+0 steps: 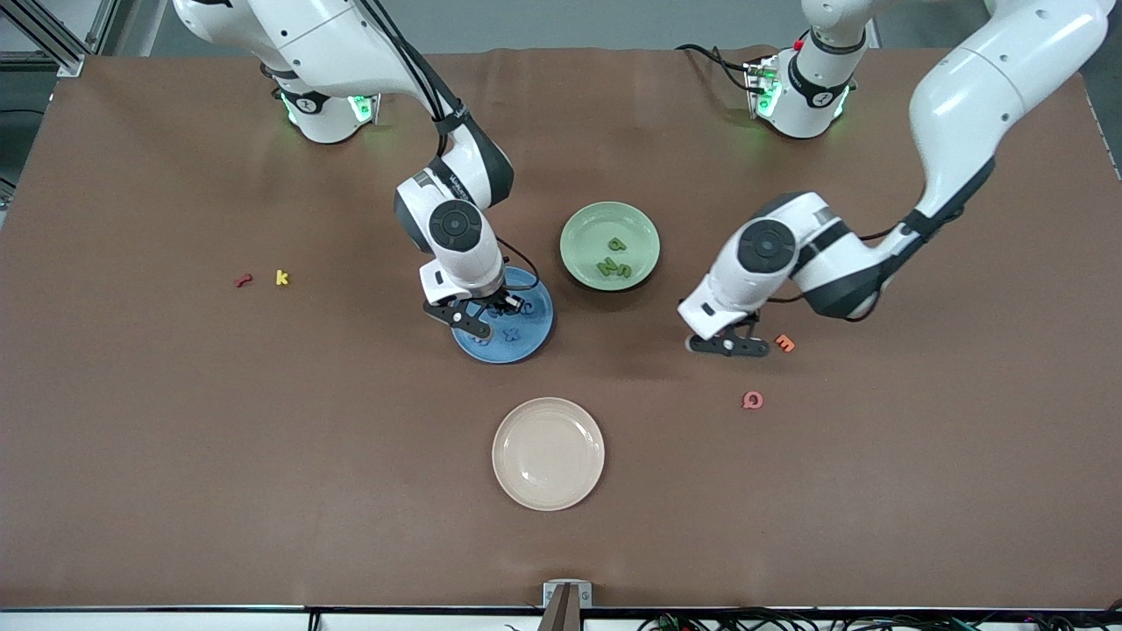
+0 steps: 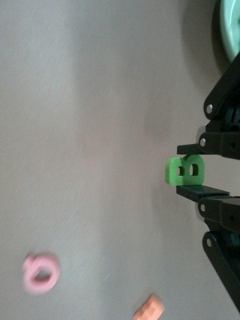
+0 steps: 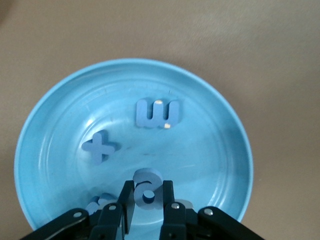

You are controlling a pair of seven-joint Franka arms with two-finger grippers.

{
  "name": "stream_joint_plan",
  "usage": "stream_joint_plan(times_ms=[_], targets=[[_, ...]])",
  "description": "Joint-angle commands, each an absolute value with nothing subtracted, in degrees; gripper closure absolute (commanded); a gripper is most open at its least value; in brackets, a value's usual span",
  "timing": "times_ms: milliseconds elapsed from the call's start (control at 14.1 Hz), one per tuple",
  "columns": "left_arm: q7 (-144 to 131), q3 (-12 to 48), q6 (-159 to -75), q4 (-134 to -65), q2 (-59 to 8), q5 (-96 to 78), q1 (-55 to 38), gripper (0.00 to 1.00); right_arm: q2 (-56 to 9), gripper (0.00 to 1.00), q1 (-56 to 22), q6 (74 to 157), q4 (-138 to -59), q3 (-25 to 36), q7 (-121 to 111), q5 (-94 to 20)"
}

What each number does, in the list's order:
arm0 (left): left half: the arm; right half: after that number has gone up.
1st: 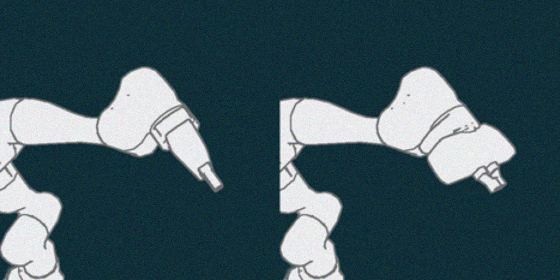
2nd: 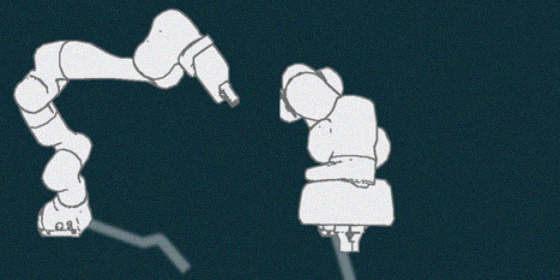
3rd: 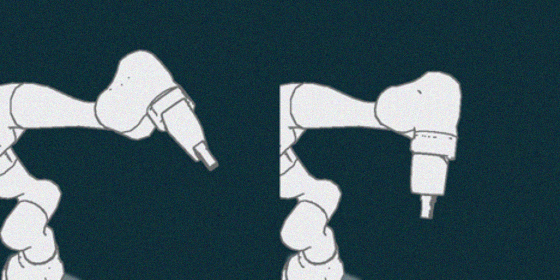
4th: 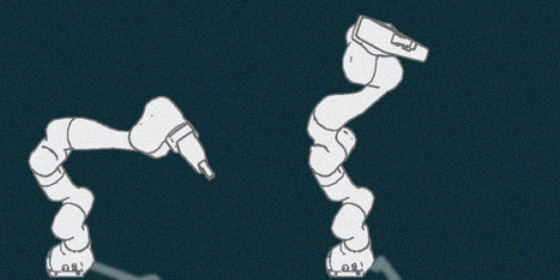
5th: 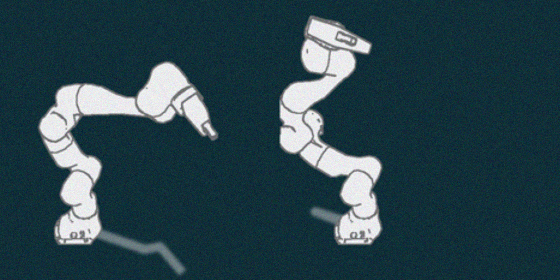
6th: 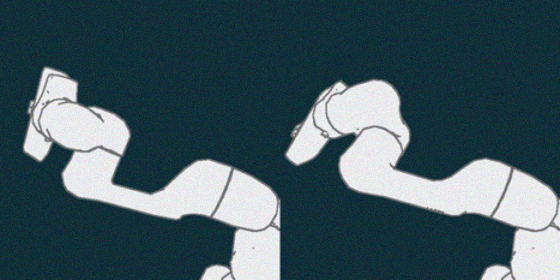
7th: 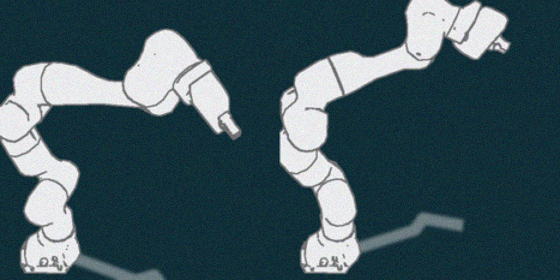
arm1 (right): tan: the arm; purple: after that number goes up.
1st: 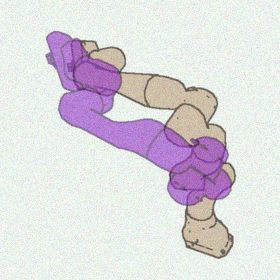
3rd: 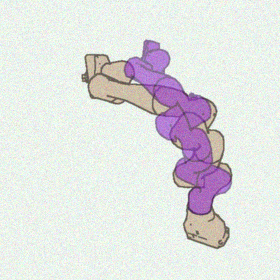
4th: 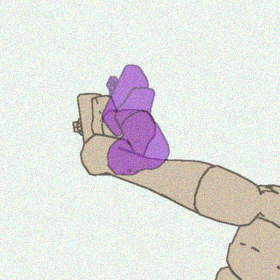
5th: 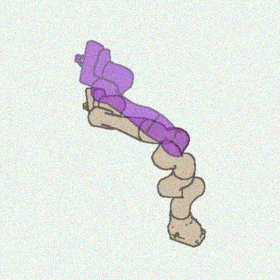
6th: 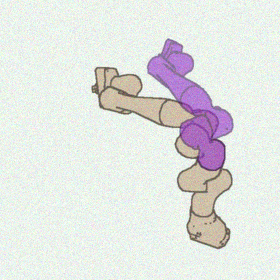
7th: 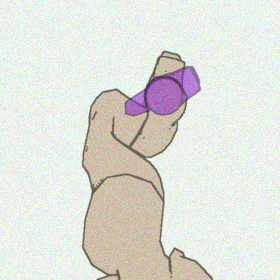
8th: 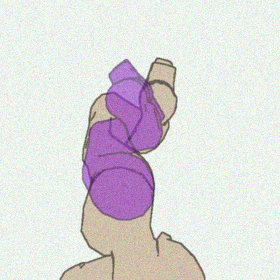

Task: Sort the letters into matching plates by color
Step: 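Release the a on the blue plate while the left gripper carries the B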

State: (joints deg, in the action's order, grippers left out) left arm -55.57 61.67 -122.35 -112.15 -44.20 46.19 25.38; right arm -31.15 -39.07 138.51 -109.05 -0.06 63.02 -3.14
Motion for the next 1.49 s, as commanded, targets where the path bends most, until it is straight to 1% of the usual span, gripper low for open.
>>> stream_joint_plan(times_ms=[0, 283, 496, 708, 779, 850, 920, 991, 1133, 1416], targets=[[-64.57, 61.79, -121.55, -112.41, -43.33, 46.85, 20.76, 0.98, -32.08, 0.98, -40.52, 139.74, -108.98, 0.62, 65.47, -3.16], [-76.53, 61.7, -121.64, -112.85, -43.42, 46.76, 13.82, 0.98, -32.43, 0.98, -40.52, 139.4, -109.07, 0.62, 65.57, -3.08], [-80.85, 61.7, -121.64, -114.34, -43.42, 46.76, 11.52, 0.98, -32.69, 0.98, -40.61, 139.39, -109.16, 0.62, 65.57, -3.16], [-82.78, 61.7, -121.73, -115.4, -43.42, 46.84, 11.16, 0.98, -32.78, 0.97, -40.52, 139.39, -109.16, 0.62, 65.57, -3.16], [-83.75, 61.7, -121.9, -115.75, -43.42, 46.85, 10.99, 0.98, -32.78, 0.94, -40.52, 139.31, -109.16, 0.62, 65.57, -3.16], [-84.11, 61.7, -122.08, -116.01, -43.42, 46.85, 10.9, 0.98, -32.78, 0.75, -40.52, 139.05, -109.07, 0.62, 65.57, -3.08], [-84.11, 61.7, -122.08, -116.71, -43.42, 46.85, 10.99, 0.97, -32.87, 0.34, -40.34, 138.96, -109.07, 0.62, 65.57, -3.16], [-84.46, 61.7, -122.34, -117.41, -43.42, 46.85, 11.07, 0.97, -32.87, 0.0, -40.52, 139.04, -109.07, 0.62, 65.57, -3.08], [-86.04, 61.7, -122.34, -117.86, -43.5, 46.85, 11.16, 0.96, -32.87, 0.0, -40.52, 139.04, -109.07, 0.62, 65.57, -3.08], [-88.59, 61.7, -122.34, -117.86, -43.95, 46.85, 10.55, 0.91, -32.87, 0.0, -40.52, 139.31, -108.98, 0.62, 65.57, -2.73]])
